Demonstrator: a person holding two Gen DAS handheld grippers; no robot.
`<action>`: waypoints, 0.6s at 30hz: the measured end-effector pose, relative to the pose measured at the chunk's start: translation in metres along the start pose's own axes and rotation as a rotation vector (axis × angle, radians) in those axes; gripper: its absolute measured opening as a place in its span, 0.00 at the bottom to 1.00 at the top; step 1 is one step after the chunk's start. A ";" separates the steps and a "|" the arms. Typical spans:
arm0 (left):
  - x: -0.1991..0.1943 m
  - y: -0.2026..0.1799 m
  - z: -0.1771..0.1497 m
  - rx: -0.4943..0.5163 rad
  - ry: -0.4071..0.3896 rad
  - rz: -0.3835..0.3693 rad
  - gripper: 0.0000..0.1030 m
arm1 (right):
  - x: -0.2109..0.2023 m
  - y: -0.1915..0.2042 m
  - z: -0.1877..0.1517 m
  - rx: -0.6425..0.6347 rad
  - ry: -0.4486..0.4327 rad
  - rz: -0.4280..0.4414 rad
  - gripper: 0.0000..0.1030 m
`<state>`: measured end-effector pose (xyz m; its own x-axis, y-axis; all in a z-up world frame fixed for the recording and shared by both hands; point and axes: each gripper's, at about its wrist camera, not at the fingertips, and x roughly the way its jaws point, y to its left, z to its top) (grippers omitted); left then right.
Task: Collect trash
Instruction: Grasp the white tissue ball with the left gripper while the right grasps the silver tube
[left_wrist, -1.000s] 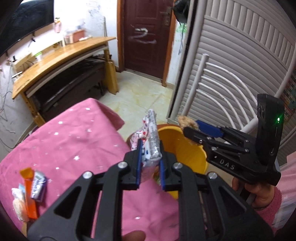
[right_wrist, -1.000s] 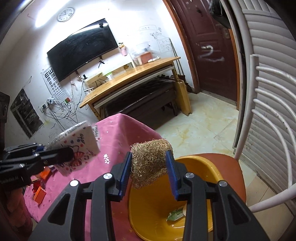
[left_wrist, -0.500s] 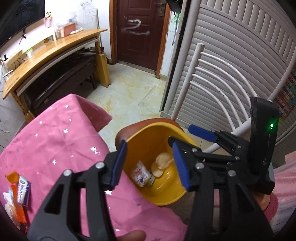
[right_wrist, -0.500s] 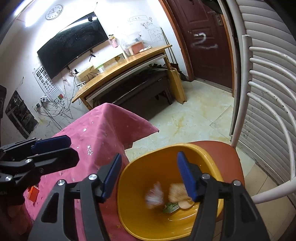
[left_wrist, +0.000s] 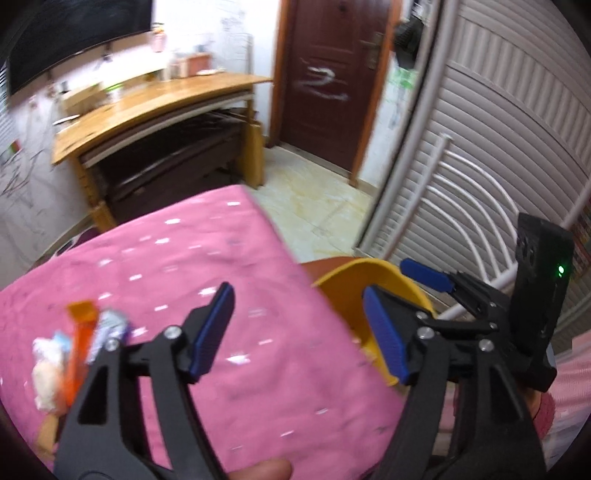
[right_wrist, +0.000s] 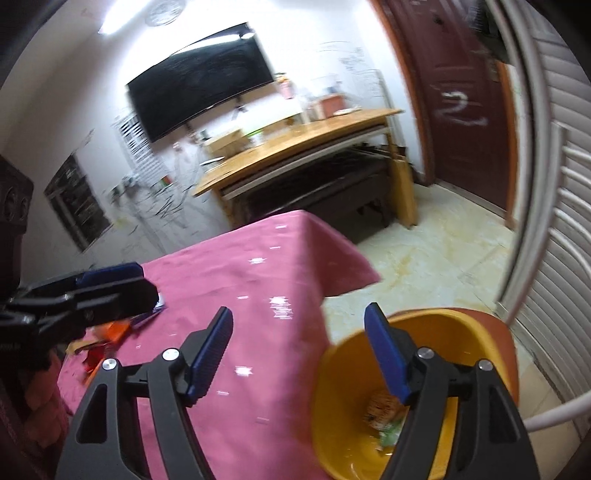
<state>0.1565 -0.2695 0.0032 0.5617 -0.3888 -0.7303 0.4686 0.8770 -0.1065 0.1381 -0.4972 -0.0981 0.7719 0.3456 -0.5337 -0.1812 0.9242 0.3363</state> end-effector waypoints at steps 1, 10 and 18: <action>-0.006 0.012 -0.002 -0.015 -0.009 0.020 0.70 | 0.004 0.010 0.001 -0.014 0.005 0.013 0.67; -0.056 0.110 -0.028 -0.135 -0.049 0.192 0.75 | 0.049 0.096 0.005 -0.125 0.079 0.116 0.69; -0.076 0.173 -0.064 -0.188 -0.021 0.291 0.75 | 0.090 0.167 0.000 -0.246 0.163 0.156 0.72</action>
<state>0.1517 -0.0701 -0.0027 0.6679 -0.1189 -0.7347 0.1537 0.9879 -0.0201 0.1776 -0.3113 -0.0899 0.6194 0.4890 -0.6142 -0.4465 0.8629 0.2368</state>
